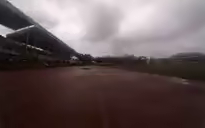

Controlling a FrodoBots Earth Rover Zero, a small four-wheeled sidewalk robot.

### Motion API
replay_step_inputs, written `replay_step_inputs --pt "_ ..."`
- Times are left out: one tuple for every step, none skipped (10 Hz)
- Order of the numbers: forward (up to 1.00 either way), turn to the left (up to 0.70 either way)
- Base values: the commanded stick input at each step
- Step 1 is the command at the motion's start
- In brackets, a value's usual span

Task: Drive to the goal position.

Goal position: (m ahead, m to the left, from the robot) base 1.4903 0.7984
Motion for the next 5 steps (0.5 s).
replay_step_inputs --pt "0.5 0.0" --pt "0.5 0.0" --pt "0.5 0.0" --pt "0.5 0.0" --pt "0.5 0.0"
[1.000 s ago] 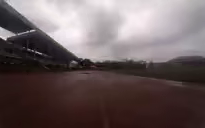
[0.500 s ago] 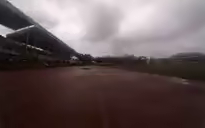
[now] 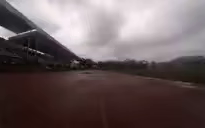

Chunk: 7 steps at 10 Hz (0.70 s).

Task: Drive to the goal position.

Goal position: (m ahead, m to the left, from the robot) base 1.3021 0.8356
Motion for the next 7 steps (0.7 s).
replay_step_inputs --pt "0.5 0.0" --pt "0.5 0.0" --pt "0.5 0.0" --pt "0.5 0.0" --pt "0.5 0.0" --pt "0.5 0.0" --pt "0.5 0.0"
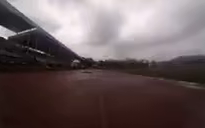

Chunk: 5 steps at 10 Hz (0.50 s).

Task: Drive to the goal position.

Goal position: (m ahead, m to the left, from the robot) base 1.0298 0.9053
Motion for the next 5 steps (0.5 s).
replay_step_inputs --pt "0.5 0.0" --pt "0.5 0.0" --pt "0.5 0.0" --pt "0.5 0.0" --pt "0.5 0.0"
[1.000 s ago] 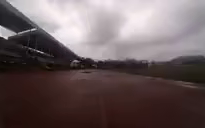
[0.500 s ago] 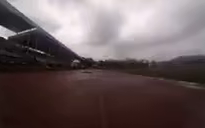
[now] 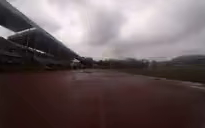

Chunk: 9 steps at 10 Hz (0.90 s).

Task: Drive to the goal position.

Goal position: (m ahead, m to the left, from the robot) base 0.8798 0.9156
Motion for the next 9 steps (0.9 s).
replay_step_inputs --pt "0.5 0.0" --pt "0.5 0.0" --pt "0.5 0.0" --pt "0.5 0.0" --pt "0.5 0.0" --pt "0.5 0.0" --pt "0.5 0.0" --pt "0.5 -0.27" --pt "0.5 -0.5"
